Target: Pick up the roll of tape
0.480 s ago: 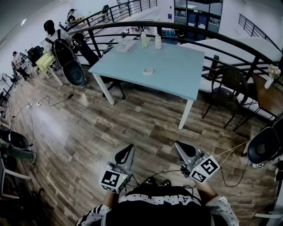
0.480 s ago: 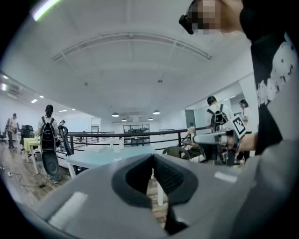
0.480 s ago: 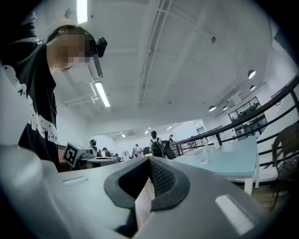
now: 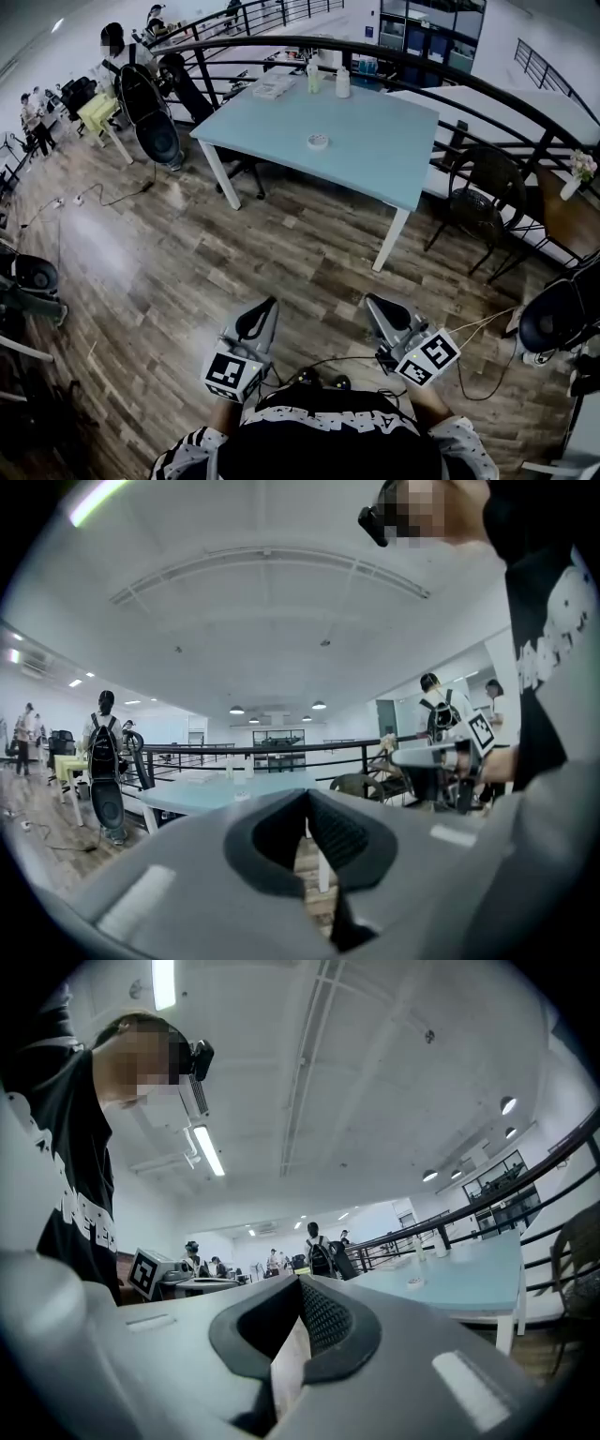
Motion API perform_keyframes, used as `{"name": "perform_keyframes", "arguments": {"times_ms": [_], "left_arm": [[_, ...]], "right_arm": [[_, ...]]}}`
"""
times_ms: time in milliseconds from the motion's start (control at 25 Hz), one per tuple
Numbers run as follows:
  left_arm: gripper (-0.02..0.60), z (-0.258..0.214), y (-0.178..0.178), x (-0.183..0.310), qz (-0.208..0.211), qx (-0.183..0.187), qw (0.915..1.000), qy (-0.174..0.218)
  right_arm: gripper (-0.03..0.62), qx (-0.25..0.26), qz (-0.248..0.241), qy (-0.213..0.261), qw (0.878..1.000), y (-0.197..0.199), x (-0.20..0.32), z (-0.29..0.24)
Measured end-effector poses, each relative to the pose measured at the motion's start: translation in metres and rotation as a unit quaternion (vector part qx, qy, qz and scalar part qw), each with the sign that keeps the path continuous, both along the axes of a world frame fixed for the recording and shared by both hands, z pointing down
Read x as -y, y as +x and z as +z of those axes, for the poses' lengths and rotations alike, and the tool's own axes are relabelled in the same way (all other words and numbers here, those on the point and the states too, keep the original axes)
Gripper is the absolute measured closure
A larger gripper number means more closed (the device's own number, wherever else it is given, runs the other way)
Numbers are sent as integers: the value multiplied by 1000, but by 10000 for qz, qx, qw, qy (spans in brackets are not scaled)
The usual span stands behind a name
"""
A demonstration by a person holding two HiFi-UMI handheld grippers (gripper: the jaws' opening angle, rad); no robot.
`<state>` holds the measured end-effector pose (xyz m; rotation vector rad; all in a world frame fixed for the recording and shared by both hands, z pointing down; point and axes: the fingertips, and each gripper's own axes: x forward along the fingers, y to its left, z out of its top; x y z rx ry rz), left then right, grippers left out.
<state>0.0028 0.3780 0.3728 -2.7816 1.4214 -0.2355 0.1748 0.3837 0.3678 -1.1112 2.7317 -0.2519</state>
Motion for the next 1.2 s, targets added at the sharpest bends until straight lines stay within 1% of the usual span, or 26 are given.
{"name": "perform_keyframes", "arguments": {"times_ms": [120, 280, 440, 600, 840, 1040, 1200], "left_arm": [[581, 1, 3, -4, -41, -40, 9999, -102], [581, 8, 9, -10, -15, 91, 9999, -79], [581, 15, 16, -19, -21, 139, 9999, -99], [581, 17, 28, -21, -116, 153, 9997, -140], [581, 18, 45, -28, -78, 236, 9996, -121], [581, 17, 48, -33, -134, 269, 9995, -41], [581, 18, 43, -28, -250, 271, 9993, -36]], "right_arm": [[594, 230, -75, -115, 9996, 3, -2, 1], [594, 184, -75, -144, 9997, 9, -8, 7], [594, 247, -61, -220, 9994, 17, -14, 18], [594, 235, -172, -276, 9992, 27, -17, 22], [594, 342, -166, -267, 9989, 42, -20, 24], [594, 382, -162, -298, 9987, 48, -23, 31], [594, 358, -212, -292, 9987, 46, -18, 32]]}}
